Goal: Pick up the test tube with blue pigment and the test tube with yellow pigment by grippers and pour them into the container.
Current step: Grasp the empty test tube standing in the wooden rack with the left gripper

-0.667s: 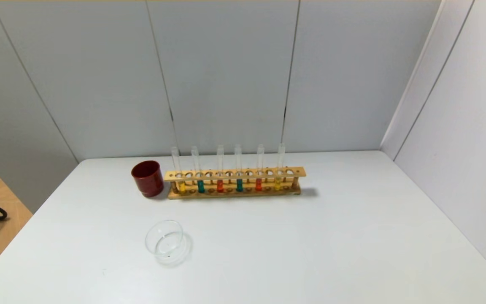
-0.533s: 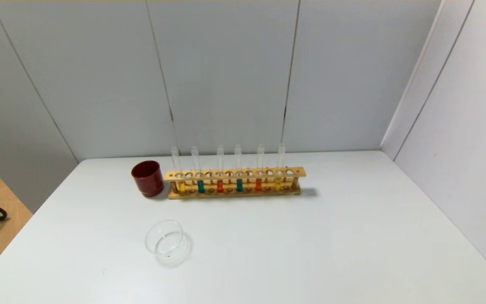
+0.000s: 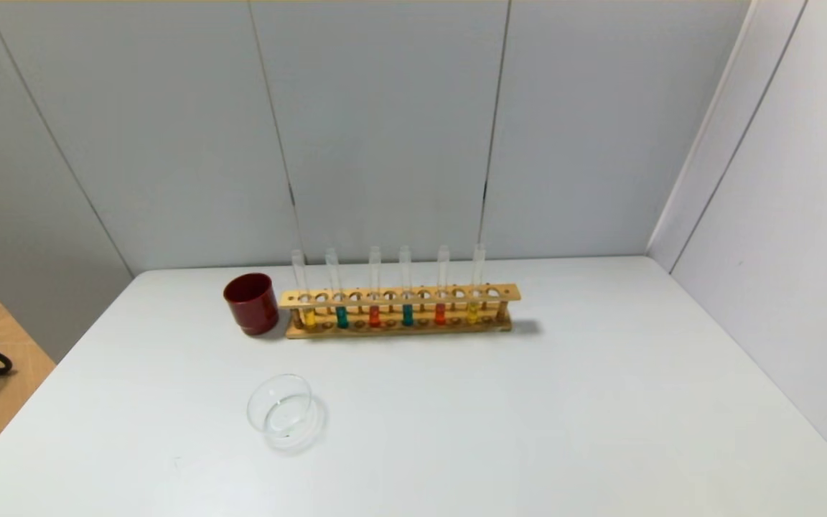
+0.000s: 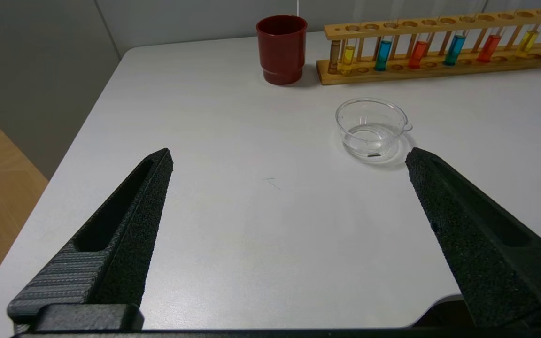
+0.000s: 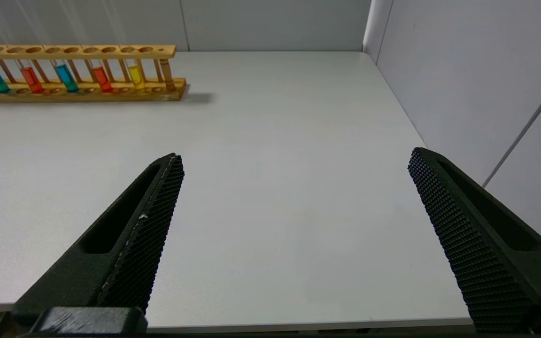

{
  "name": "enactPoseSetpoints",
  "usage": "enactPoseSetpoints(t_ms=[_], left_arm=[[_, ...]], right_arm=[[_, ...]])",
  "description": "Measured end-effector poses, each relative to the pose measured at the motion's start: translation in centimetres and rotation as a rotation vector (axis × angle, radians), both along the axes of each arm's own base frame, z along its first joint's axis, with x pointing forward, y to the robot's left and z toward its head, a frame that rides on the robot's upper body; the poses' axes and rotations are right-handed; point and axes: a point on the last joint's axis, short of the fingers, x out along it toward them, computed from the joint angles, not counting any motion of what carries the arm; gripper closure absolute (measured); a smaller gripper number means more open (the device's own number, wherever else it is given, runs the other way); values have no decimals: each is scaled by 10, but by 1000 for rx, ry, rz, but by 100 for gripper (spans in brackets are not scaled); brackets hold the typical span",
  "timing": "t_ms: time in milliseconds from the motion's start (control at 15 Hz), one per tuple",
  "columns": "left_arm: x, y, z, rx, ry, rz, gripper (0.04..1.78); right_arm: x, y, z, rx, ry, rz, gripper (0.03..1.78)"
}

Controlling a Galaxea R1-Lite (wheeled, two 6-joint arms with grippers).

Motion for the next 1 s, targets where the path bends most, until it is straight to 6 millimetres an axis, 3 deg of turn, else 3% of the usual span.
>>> enactPoseSetpoints(t_ms=[400, 533, 800, 1000], left_arm=[[0, 0, 1, 14, -3, -1, 7], [-5, 0, 14, 21, -36, -12, 7], [-25, 0, 83, 24, -77, -13, 7], [-13, 0, 144, 23, -33, -15, 7]], right_arm=[[0, 0, 0, 0, 0, 0, 6], [0, 0, 0, 0, 0, 0, 6], [0, 0, 0, 0, 0, 0, 6], [0, 0, 0, 0, 0, 0, 6]])
